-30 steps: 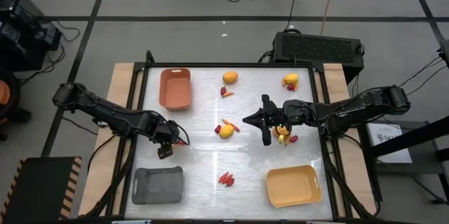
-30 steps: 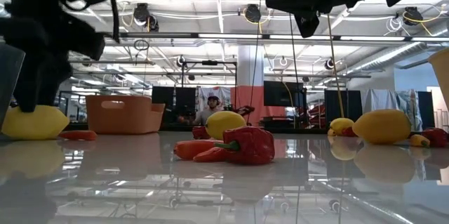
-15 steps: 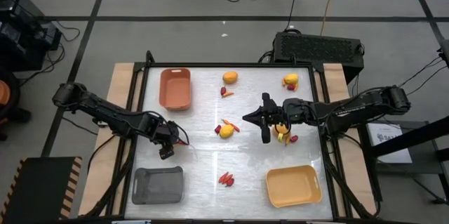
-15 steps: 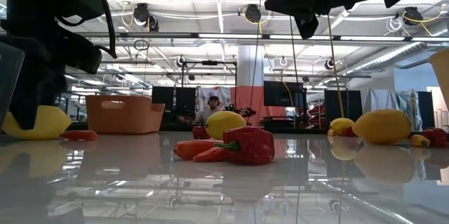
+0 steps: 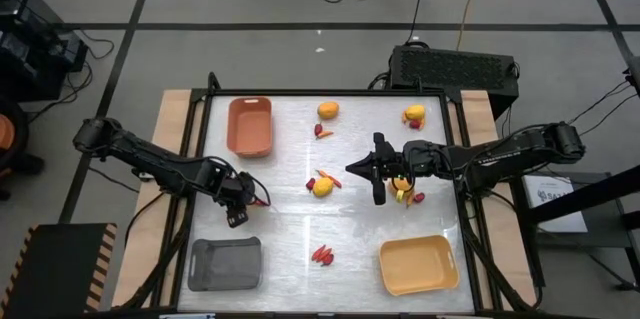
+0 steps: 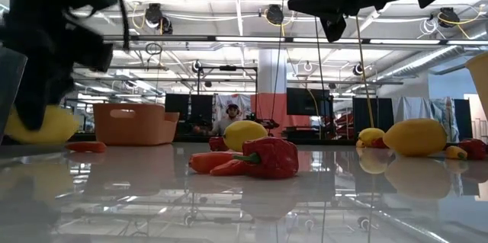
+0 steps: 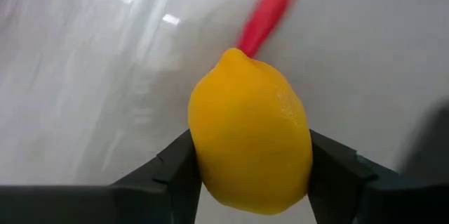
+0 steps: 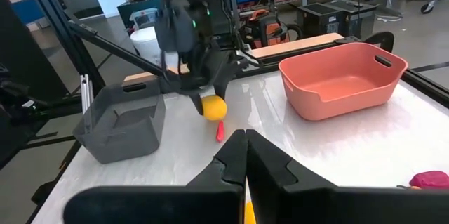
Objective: Sort produce into baskets
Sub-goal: Put the lemon into the orange bin
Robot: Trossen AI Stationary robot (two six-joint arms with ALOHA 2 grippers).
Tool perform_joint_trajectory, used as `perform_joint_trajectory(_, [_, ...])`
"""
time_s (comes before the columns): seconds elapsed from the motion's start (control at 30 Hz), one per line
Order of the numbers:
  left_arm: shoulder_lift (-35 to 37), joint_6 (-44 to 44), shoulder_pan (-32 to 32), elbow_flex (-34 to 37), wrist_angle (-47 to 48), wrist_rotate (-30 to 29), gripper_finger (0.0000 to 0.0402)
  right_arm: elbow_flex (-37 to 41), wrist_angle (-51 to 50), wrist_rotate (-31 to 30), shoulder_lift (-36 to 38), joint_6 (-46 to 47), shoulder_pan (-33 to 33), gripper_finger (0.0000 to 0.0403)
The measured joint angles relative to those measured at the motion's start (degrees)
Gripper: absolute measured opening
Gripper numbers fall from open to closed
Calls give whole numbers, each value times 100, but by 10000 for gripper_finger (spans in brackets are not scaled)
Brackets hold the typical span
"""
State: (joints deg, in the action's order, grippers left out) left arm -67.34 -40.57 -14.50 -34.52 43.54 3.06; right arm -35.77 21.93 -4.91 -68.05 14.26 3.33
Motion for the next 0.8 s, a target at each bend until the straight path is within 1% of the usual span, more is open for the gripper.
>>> perform_joint_trajectory(0.1, [313,192,98,-371,367,38,210,0,0,2,0,0,2,0])
perform_joint_trajectory(0.17, [545,249,217,-673,612,-95,211,0,4,4,0,0,2,0])
perform_joint_trajectory(0.27, [908,364,447,-1172,958,-616,212,0,17,4,0,2,2,0])
perform_joint_trajectory(0.4, [1300,413,842,-1778,1104,-1595,212,1,24,4,0,2,2,0])
perform_joint_trajectory(0.47, [1444,555,1111,-1993,1093,-1915,213,2,41,4,0,2,2,0])
perform_joint_trajectory(0.53, [1516,743,1440,-2140,1094,-2105,213,2,63,3,0,2,2,0])
perform_joint_trajectory(0.67, [1503,1247,2366,-2143,1126,-2166,213,2,59,2,0,2,2,0])
perform_joint_trajectory(0.8, [1204,1960,3446,-2116,1095,-1799,213,2,83,4,0,118,2,0])
